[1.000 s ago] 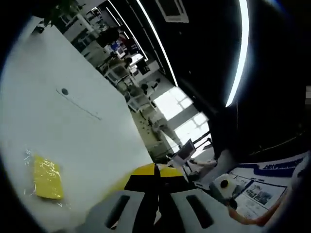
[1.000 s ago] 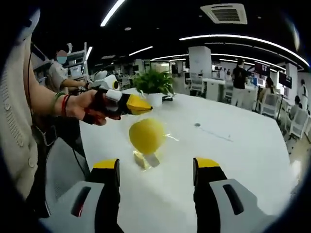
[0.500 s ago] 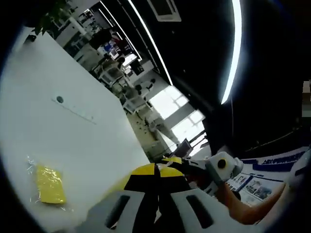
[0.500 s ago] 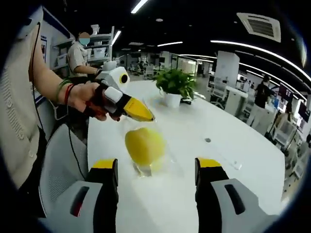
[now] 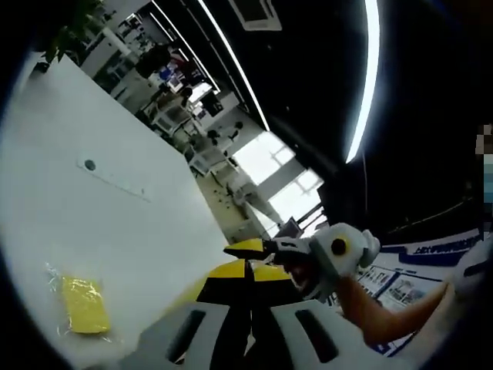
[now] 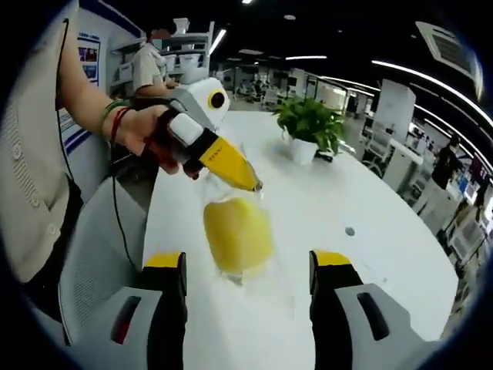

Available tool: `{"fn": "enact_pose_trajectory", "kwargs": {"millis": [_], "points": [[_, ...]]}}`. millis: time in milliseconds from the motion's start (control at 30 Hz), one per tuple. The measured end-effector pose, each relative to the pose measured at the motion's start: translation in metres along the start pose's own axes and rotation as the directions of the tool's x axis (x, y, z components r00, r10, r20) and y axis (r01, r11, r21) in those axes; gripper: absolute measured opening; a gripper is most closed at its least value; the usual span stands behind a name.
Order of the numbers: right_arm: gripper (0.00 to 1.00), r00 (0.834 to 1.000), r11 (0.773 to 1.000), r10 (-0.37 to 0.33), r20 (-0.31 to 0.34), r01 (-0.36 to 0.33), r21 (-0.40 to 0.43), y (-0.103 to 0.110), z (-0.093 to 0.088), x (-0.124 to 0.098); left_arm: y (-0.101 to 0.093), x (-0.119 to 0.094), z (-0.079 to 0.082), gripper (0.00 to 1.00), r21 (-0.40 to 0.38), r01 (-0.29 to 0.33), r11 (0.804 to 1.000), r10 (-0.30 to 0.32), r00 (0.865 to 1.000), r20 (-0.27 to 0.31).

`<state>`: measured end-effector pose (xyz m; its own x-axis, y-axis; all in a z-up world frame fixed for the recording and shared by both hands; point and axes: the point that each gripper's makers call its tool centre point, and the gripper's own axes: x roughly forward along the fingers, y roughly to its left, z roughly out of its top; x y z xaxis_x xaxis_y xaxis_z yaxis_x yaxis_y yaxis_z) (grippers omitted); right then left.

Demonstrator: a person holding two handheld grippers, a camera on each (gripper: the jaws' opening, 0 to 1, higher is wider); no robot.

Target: Compare the silicone blocks by pressing each to a similar depth, holding the contact briefly, and releasing to observe deformation and rebound differences across the visible hardness samples.

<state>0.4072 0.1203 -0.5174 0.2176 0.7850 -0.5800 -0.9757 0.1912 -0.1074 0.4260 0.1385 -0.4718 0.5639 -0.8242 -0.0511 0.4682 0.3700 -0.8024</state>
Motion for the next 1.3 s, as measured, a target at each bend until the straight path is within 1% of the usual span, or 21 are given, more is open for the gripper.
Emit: {"fn": "enact_pose_trajectory", "kwargs": {"millis": [33, 67, 133, 167, 200, 233, 300, 367, 400, 467, 500, 533, 700, 833, 933, 1033, 1100, 1167, 1200, 1300], "points": [[0.60, 1.000, 1.000, 0.013, -0.007, -0.013, -0.016, 0.000, 0.001, 0.003, 0.000, 0.001, 0.000, 0.00, -0.004, 0.006, 1.000, -0.006, 1.000, -0.011], [0.60, 0.999, 0.999, 0.034, -0.011, -0.034, -0.022, 0.001, 0.004, 0.008, 0.001, 0.001, 0.000, 0.00, -0.003, 0.004, 1.000, -0.004, 1.000, -0.007], [0.59, 0.998, 0.998, 0.059, -0.017, -0.060, -0.033, 0.002, 0.006, 0.015, 0.001, 0.002, -0.001, 0.00, -0.004, 0.011, 1.000, -0.011, 1.000, -0.017], [0.59, 0.996, 0.995, 0.084, -0.035, -0.085, -0.045, 0.003, 0.005, 0.020, 0.002, 0.002, 0.000, 0.00, -0.001, 0.003, 1.000, -0.003, 1.000, -0.013], [0.59, 0.994, 0.993, 0.099, -0.051, -0.102, -0.057, 0.004, 0.004, 0.023, 0.000, 0.003, -0.001, 0.00, -0.005, 0.014, 1.000, -0.014, 1.000, -0.023], [0.58, 0.992, 0.991, 0.109, -0.065, -0.114, -0.065, 0.004, 0.002, 0.026, 0.001, 0.003, 0.000, 0.00, -0.003, 0.009, 1.000, -0.009, 1.000, -0.019], [0.57, 0.984, 0.987, 0.134, -0.118, -0.144, -0.078, 0.004, -0.006, 0.033, -0.001, 0.005, 0.000, 0.00, -0.004, 0.018, 1.000, -0.018, 1.000, -0.025], [0.56, 0.979, 0.982, 0.159, -0.125, -0.170, -0.080, 0.004, -0.007, 0.041, -0.002, 0.006, -0.001, 0.00, -0.007, 0.026, 1.000, -0.026, 0.999, -0.031], [0.55, 0.977, 0.981, 0.167, -0.130, -0.178, -0.074, 0.004, -0.008, 0.043, -0.001, 0.006, 0.000, 0.00, 0.003, 0.014, 1.000, -0.014, 1.000, -0.025], [0.53, 0.974, 0.977, 0.185, -0.134, -0.196, -0.078, 0.005, -0.008, 0.047, -0.005, 0.007, -0.003, 0.00, -0.010, 0.040, 0.999, -0.040, 0.998, -0.044], [0.51, 0.971, 0.976, 0.195, -0.138, -0.206, -0.072, 0.005, -0.008, 0.048, -0.003, 0.007, -0.002, 0.00, -0.005, 0.029, 1.000, -0.029, 0.999, -0.033], [0.50, 0.971, 0.975, 0.197, -0.137, -0.208, -0.071, 0.005, -0.008, 0.049, -0.004, 0.008, -0.002, 0.00, -0.013, 0.037, 0.999, -0.037, 0.999, -0.039], [0.47, 0.967, 0.972, 0.212, -0.143, -0.224, -0.071, 0.005, -0.009, 0.052, -0.002, 0.009, 0.000, 0.00, -0.020, 0.031, 0.999, -0.032, 0.999, -0.032], [0.41, 0.964, 0.971, 0.218, -0.153, -0.230, -0.069, 0.005, -0.012, 0.053, -0.001, 0.008, 0.001, 0.00, -0.030, 0.031, 0.999, -0.031, 0.999, -0.024], [0.40, 0.963, 0.970, 0.225, -0.151, -0.236, -0.061, 0.005, -0.012, 0.052, -0.001, 0.008, 0.000, 0.00, -0.026, 0.032, 0.999, -0.033, 0.999, -0.026], [0.37, 0.962, 0.969, 0.227, -0.149, -0.238, -0.064, 0.006, -0.012, 0.053, -0.002, 0.008, 0.000, 0.00, -0.037, 0.039, 0.999, -0.040, 0.999, -0.031], [0.35, 0.961, 0.968, 0.232, -0.149, -0.243, -0.058, 0.007, -0.012, 0.053, -0.002, 0.008, -0.001, 0.00, -0.031, 0.040, 0.999, -0.041, 0.999, -0.036], [0.33, 0.963, 0.966, 0.222, -0.153, -0.239, -0.101, 0.009, -0.013, 0.054, -0.003, 0.007, -0.003, 0.00, -0.022, 0.041, 0.999, -0.042, 0.998, -0.044], [0.32, 0.963, 0.966, 0.219, -0.156, -0.237, -0.107, 0.011, -0.013, 0.054, -0.003, 0.007, -0.004, 0.00, -0.021, 0.042, 0.999, -0.043, 0.998, -0.046], [0.29, 0.962, 0.968, 0.225, -0.153, -0.238, -0.073, 0.014, -0.014, 0.054, -0.004, 0.006, -0.007, 0.00, -0.022, 0.048, 0.999, -0.049, 0.998, -0.047]]}}
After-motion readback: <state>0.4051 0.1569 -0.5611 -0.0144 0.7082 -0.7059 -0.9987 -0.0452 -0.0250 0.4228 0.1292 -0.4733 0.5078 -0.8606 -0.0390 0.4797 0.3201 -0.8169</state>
